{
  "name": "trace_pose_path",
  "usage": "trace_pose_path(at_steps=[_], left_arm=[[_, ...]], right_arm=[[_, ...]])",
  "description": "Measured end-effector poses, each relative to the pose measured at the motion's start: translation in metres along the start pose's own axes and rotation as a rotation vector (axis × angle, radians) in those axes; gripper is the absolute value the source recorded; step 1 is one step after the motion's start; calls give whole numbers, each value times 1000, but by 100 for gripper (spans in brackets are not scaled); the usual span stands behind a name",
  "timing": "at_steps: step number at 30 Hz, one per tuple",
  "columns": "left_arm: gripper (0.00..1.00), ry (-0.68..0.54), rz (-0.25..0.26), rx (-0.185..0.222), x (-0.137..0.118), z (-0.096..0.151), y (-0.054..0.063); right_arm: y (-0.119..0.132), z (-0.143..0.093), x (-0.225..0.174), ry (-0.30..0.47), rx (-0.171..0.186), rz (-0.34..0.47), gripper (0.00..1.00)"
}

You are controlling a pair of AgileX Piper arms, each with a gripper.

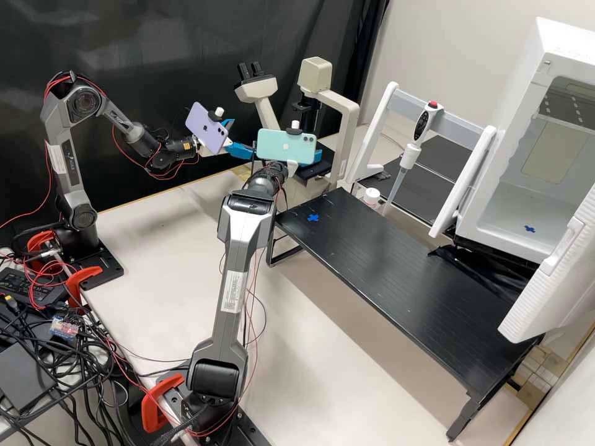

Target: Move the petri dish to the bench

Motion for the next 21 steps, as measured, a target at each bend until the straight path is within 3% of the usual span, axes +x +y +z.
trace_pose_path(at_steps=[11,21], left_arm=[[100,0,0,0,0,0,0],[100,1,-6,2,0,0,-1]], right_arm=[[-1,2,0,0,-3,4,0],[-2,0,-1,-1,-47,3,0]])
